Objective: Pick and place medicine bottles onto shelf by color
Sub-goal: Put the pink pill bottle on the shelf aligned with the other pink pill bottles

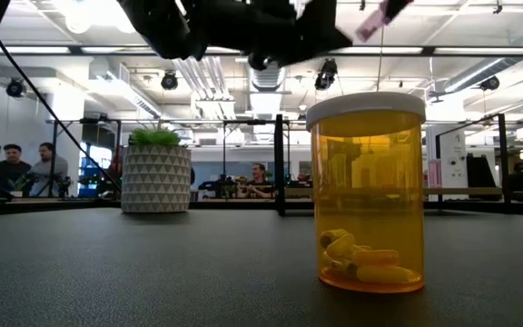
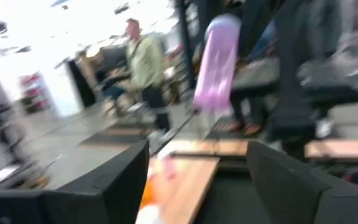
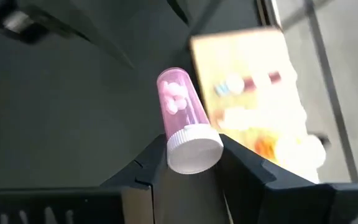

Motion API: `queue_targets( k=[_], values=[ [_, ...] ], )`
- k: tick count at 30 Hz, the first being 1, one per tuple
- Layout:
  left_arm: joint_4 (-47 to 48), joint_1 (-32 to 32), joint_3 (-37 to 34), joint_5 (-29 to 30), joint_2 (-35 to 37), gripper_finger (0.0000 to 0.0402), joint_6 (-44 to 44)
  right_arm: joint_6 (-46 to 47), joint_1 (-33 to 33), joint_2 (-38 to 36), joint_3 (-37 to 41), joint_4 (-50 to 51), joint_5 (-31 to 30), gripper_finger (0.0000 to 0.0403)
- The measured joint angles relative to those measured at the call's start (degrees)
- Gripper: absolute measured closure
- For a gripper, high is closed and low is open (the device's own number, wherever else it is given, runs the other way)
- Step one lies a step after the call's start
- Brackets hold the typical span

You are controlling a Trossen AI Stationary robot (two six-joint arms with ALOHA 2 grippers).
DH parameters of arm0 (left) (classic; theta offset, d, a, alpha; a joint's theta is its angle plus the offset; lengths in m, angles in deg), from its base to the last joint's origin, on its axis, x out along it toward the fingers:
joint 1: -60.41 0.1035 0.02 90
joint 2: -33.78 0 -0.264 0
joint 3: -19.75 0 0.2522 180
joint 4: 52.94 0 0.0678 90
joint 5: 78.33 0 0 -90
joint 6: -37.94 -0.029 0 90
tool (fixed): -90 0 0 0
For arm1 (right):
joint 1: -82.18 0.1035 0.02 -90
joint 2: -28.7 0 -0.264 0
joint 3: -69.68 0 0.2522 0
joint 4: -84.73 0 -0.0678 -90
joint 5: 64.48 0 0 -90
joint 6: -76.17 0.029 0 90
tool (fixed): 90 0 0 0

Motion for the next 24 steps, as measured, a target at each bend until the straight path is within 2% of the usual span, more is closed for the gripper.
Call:
queue_targets(
  k=[3,6,11,18,24],
  values=[
    [4.3,0.1,0.0,3.9,0.0,0.0135,1.2,3.0,-1.7,0.6,0.0,3.7,-1.4,0.0293],
    [9.0,0.0,0.0,4.1,0.0,0.0130,5.7,5.7,-4.0,1.7,0.0,7.3,-2.6,0.0292],
    [14.5,0.0,-0.1,4.1,0.0,0.0130,10.7,7.2,-9.8,3.3,0.7,7.3,-2.1,0.0291],
    [16.1,0.0,-0.7,4.0,0.0,0.0130,12.2,9.7,-19.1,3.8,4.5,7.3,-1.8,0.0292],
    [16.1,0.0,-0.7,4.0,0.0,0.0130,12.2,12.5,-26.8,4.2,11.6,7.3,2.9,0.0292]
  ],
)
